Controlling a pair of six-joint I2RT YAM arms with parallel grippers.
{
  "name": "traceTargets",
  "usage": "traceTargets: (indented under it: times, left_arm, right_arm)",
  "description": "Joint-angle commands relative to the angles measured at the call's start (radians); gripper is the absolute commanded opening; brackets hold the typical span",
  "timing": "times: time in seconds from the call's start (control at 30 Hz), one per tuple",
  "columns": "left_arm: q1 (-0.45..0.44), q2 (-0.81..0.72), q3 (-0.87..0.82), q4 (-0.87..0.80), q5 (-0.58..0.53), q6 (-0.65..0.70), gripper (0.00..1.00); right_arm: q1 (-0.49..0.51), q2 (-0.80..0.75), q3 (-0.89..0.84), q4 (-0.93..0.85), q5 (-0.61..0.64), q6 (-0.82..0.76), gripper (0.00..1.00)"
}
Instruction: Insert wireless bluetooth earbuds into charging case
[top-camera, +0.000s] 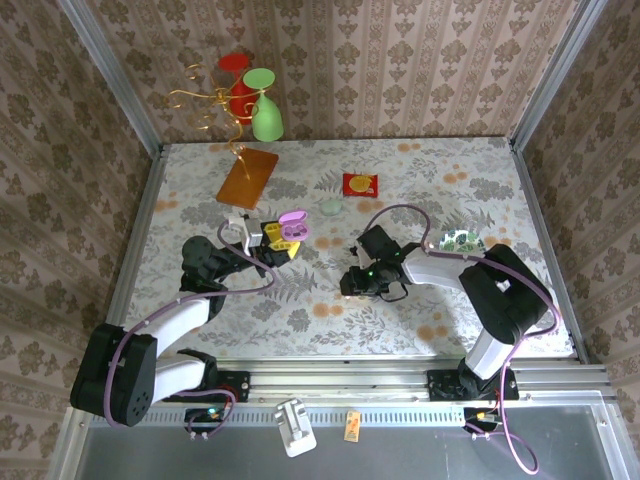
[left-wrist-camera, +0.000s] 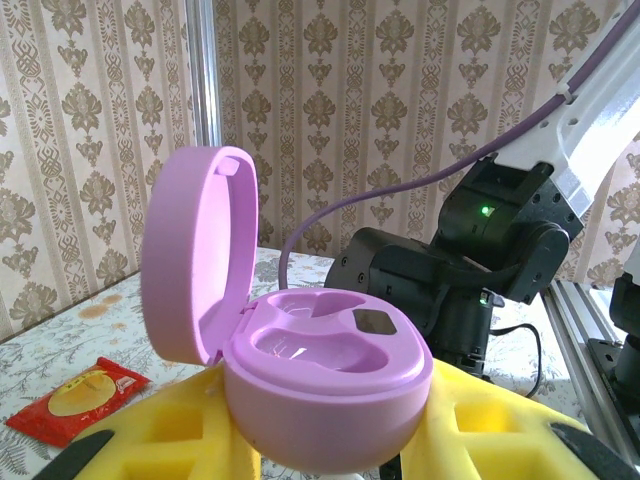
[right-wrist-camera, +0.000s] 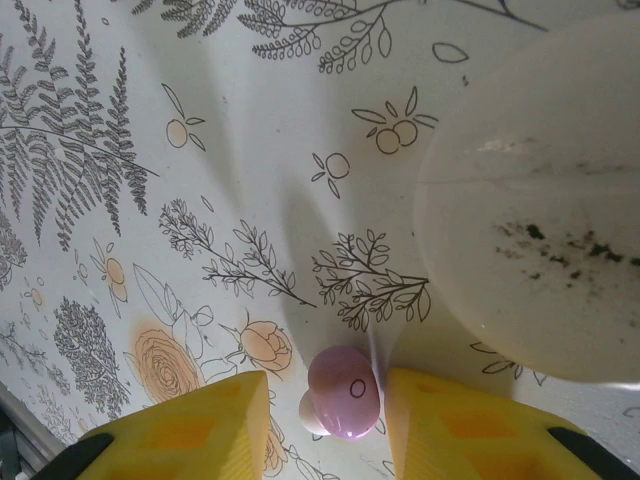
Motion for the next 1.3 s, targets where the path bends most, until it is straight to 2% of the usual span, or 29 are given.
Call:
traceTargets:
  times: [0.0, 0.2, 0.3, 0.5, 0.67, 0.77, 0.93, 1.1, 1.27]
  left_arm:
    - [0.004, -0.006, 0.002, 0.026, 0.011, 0.014, 0.26]
    - [0.003, -0.005, 0.002, 0.029, 0.013, 0.012, 0.26]
    - [0.004, -0.005, 0.000, 0.029, 0.014, 0.013, 0.27]
    - [0.004, -0.007, -0.001, 0.030, 0.013, 0.013, 0.26]
    - [0.004, -0.007, -0.001, 0.025, 0.011, 0.019, 0.26]
    - [0.004, -0.005, 0.000, 0.023, 0.012, 0.022, 0.26]
    - [0.003, -0.003, 0.004, 0.023, 0.014, 0.025, 0.26]
    - [0.003, -0.002, 0.005, 0.024, 0.018, 0.025, 0.26]
    - [0.003, -0.002, 0.006, 0.028, 0.018, 0.023, 0.26]
  right_arm:
    - [-0.007, 0.029, -0.017, 0.043, -0.040, 0.003, 0.36]
    - [-0.016, 0.047, -0.035, 0.093, -0.077, 0.025, 0.33]
    - [-0.019, 0.061, -0.039, 0.096, -0.073, 0.035, 0.26]
    - [-0.021, 0.082, -0.042, 0.096, -0.057, 0.060, 0.19]
    - [-0.021, 0.034, -0.029, 0.057, -0.033, 0.078, 0.18]
    - [-0.017, -0.029, 0.001, -0.040, 0.041, 0.081, 0.19]
    - [0.012, -0.109, 0.088, -0.255, 0.238, 0.081, 0.21]
    - [0.097, -0.117, 0.206, -0.482, 0.514, 0.140, 0.19]
    - [0.135, -0.061, 0.308, -0.630, 0.636, 0.187, 0.18]
